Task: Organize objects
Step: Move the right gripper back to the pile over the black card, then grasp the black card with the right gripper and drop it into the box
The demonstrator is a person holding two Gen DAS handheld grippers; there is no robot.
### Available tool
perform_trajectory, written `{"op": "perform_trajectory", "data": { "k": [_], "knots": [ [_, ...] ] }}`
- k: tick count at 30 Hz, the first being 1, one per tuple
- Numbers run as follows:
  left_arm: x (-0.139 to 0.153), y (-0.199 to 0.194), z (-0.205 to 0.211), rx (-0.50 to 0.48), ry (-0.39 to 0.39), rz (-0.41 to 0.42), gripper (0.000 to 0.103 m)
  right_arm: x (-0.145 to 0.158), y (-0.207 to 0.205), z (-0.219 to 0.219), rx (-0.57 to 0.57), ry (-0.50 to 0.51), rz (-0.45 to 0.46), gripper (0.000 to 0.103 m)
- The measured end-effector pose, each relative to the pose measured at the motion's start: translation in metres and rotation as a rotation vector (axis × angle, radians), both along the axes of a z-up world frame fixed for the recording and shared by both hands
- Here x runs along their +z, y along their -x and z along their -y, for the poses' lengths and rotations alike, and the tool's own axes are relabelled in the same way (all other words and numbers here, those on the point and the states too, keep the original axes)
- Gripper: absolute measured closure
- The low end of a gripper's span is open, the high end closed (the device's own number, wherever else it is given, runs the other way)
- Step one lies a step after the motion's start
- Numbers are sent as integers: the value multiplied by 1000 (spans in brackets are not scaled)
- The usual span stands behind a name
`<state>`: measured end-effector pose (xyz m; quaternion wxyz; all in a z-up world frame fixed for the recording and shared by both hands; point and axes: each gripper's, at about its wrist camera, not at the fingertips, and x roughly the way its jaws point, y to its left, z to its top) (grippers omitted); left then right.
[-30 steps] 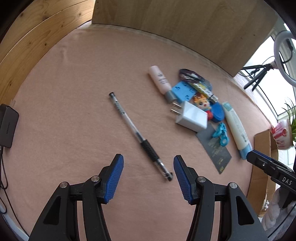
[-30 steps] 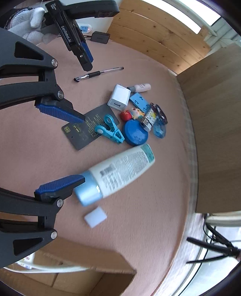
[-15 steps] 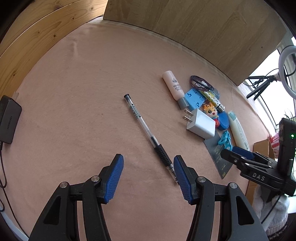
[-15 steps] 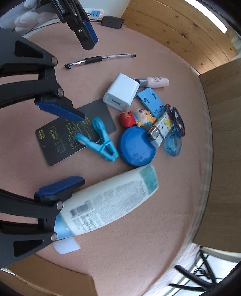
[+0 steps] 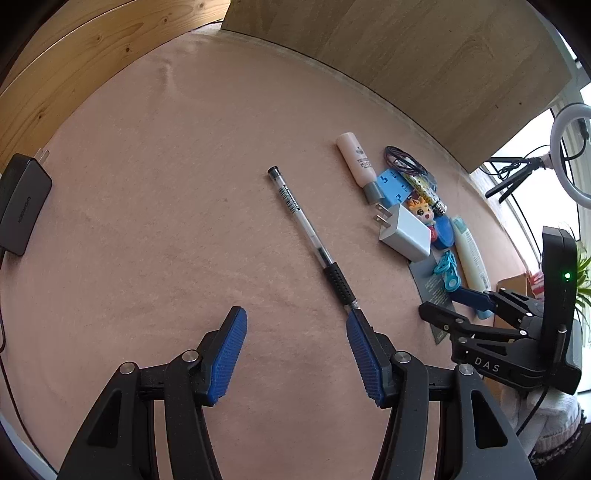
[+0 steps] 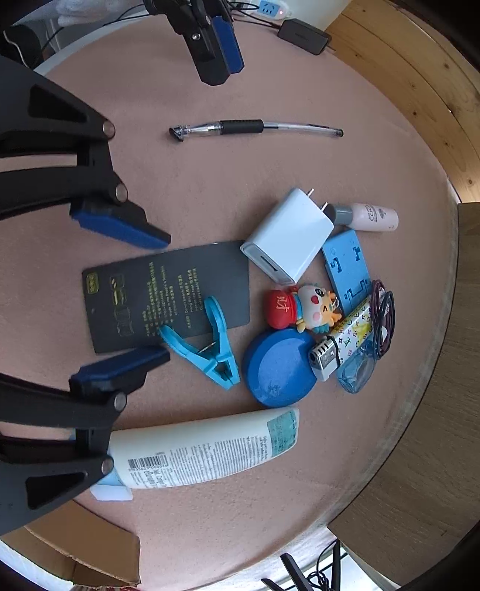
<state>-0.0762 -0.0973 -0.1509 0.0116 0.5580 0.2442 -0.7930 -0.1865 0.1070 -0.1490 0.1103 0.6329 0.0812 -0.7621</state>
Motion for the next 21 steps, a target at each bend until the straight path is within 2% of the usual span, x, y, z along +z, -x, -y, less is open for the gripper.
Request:
{"op": "perform_trajectory", "data": {
  "k": [7, 12, 17, 21],
  "knots": [
    [-6, 1, -4, -9, -6, 4, 43, 6, -10, -3, -17, 15, 9, 56],
    [-9, 5, -9, -17, -6, 9, 43, 15, -31, -9, -58, 110, 24, 56],
    [-11, 10, -18, -25, -2, 9, 43, 24, -57, -19, -87, 155, 14, 56],
    [-12, 15, -28, -43, 5, 9, 43, 40, -76, -36, -131, 161, -30, 56]
  ]
}}
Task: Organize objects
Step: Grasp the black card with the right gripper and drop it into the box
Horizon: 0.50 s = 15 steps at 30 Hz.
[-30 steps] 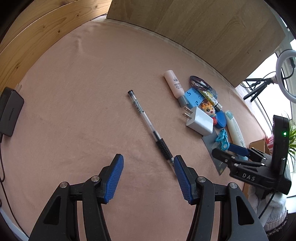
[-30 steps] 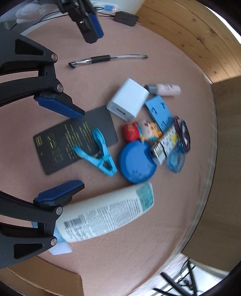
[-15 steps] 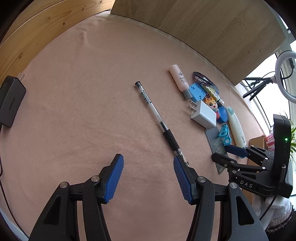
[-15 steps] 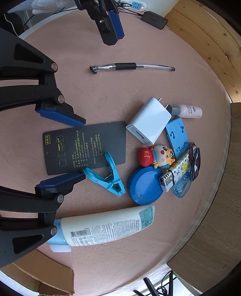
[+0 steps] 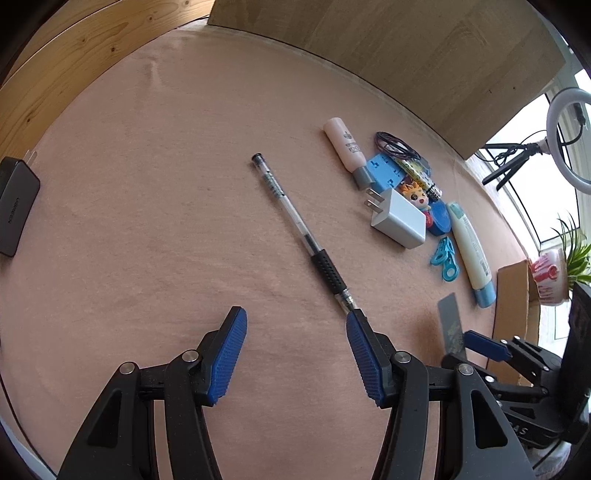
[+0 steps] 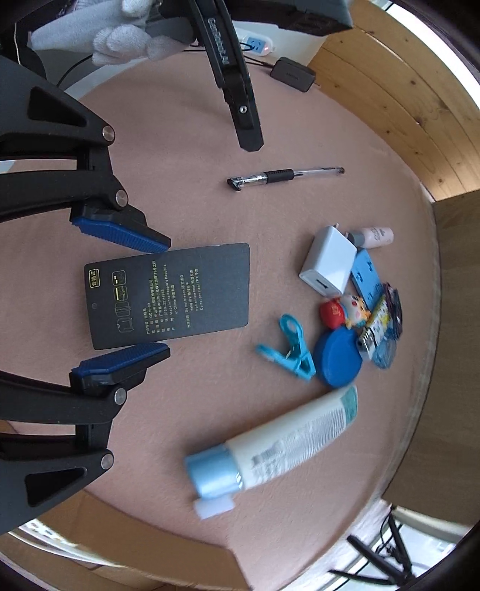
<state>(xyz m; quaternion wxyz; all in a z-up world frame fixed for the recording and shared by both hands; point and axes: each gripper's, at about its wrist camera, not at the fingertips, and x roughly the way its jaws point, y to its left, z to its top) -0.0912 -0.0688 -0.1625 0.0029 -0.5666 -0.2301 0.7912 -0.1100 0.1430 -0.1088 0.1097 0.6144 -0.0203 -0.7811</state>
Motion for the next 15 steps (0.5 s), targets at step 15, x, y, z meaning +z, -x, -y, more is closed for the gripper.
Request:
{"op": "perform_trajectory", "data": {
  "k": [15],
  "knots": [
    [14, 8, -44, -102, 31, -25, 43, 28, -54, -75, -276, -8, -125, 56]
  ]
}}
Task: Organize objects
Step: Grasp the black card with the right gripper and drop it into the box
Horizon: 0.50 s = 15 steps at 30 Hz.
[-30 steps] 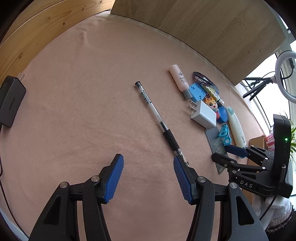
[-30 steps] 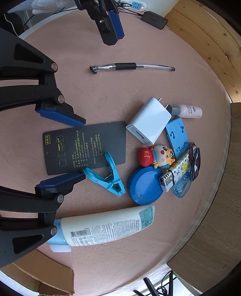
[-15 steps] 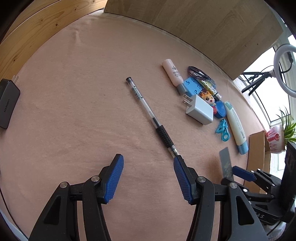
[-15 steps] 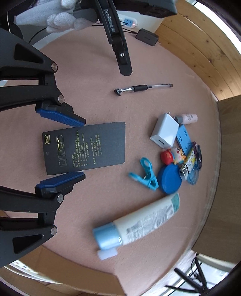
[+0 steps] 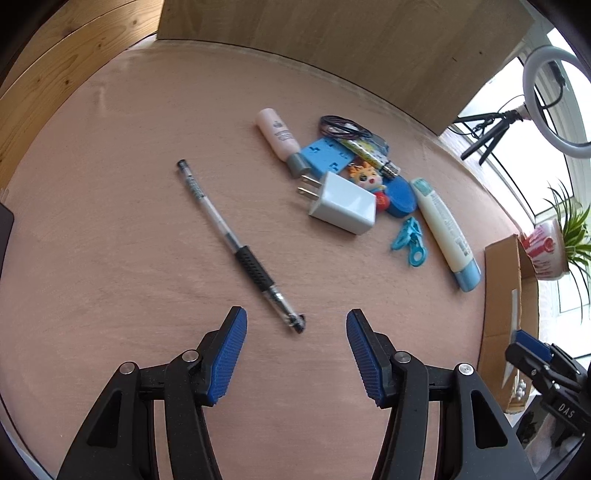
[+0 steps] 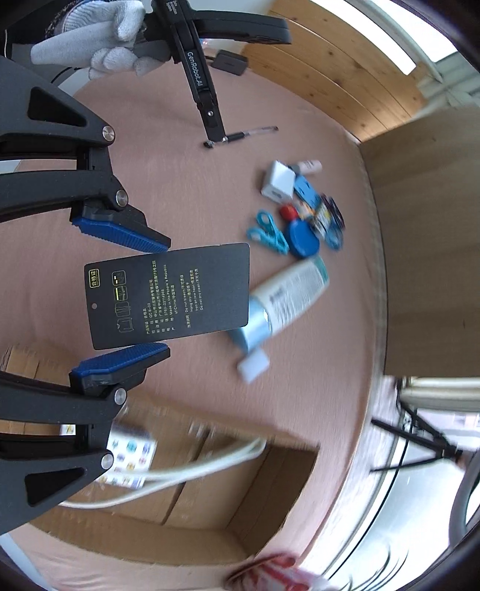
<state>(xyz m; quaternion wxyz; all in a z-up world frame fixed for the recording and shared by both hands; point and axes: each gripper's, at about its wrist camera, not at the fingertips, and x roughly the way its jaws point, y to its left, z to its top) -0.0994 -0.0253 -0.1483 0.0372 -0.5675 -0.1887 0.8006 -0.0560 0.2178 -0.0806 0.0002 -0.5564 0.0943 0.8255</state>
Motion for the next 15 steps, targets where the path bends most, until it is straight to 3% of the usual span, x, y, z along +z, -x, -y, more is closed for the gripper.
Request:
{"op": "perform_trajectory", "data": {
  "k": [15],
  "knots": [
    [-1, 6, -16, -29, 27, 10, 43, 11, -43, -107, -277, -83, -32, 56]
  ]
}}
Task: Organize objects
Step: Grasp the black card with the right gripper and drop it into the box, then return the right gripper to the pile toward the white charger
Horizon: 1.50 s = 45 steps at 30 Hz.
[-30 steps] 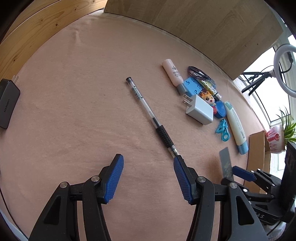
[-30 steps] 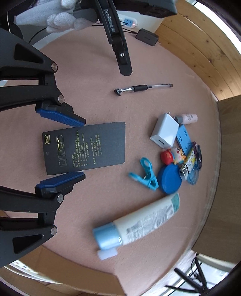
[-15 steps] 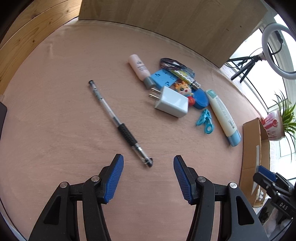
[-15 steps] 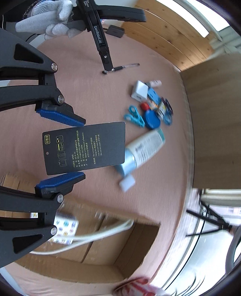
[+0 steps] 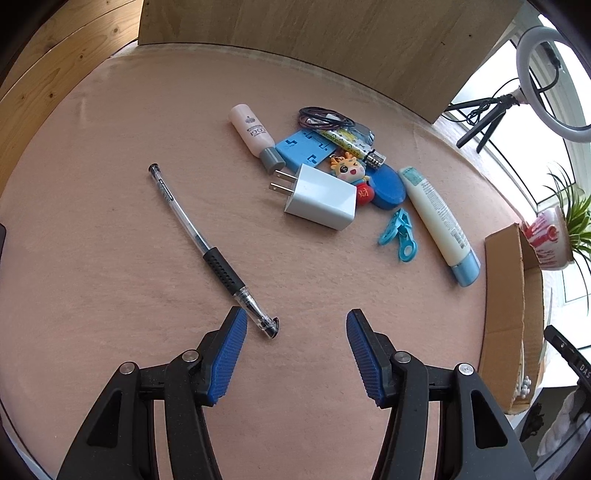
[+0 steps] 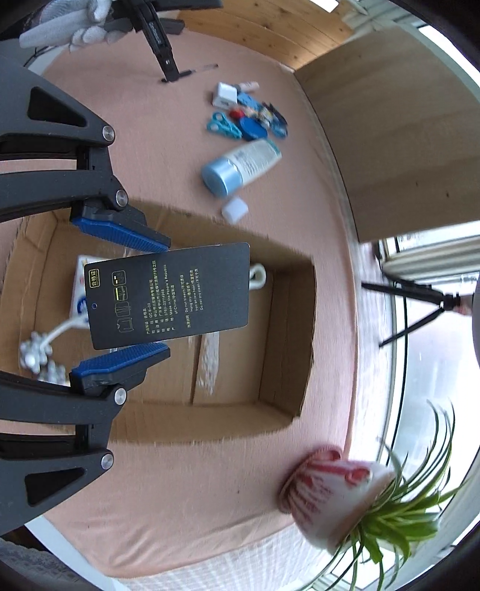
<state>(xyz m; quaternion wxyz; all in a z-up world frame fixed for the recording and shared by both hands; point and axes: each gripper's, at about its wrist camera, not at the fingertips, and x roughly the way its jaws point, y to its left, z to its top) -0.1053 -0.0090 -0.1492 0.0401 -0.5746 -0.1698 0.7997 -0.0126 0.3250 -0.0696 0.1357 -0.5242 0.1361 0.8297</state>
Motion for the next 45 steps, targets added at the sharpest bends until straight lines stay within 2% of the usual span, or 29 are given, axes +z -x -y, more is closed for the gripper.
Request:
{"op": "perform_trajectory", "data": {
  "k": [6, 9, 11, 15, 20, 30, 36, 43, 45],
  "knots": [
    [-1, 2, 9, 24, 9, 4, 43, -4, -1, -10, -20, -2, -5, 54],
    [-2, 3, 13, 39, 12, 6, 43, -4, 3, -8, -24, -10, -4, 46],
    [-1, 3, 16, 47, 15, 5, 43, -2, 5, -6, -24, -12, -14, 45],
    [-3, 5, 27, 76, 25, 13, 41, 5, 16, 5, 12, 38, -46, 45],
    [-5, 10, 37, 112, 28, 26, 40, 12, 42, 36, 110, 54, -72, 45],
    [-8, 20, 40, 166, 55, 48, 39, 11, 121, 133, 369, 97, -94, 45],
    [-11, 25, 41, 182, 65, 50, 39, -8, 167, 183, 486, 107, -51, 45],
    [-11, 25, 41, 151, 111, 25, 39, -39, 204, 218, 559, 134, 5, 45],
    [-11, 23, 44, 141, 117, 18, 45, -45, 211, 226, 579, 125, 14, 45]
  ]
}}
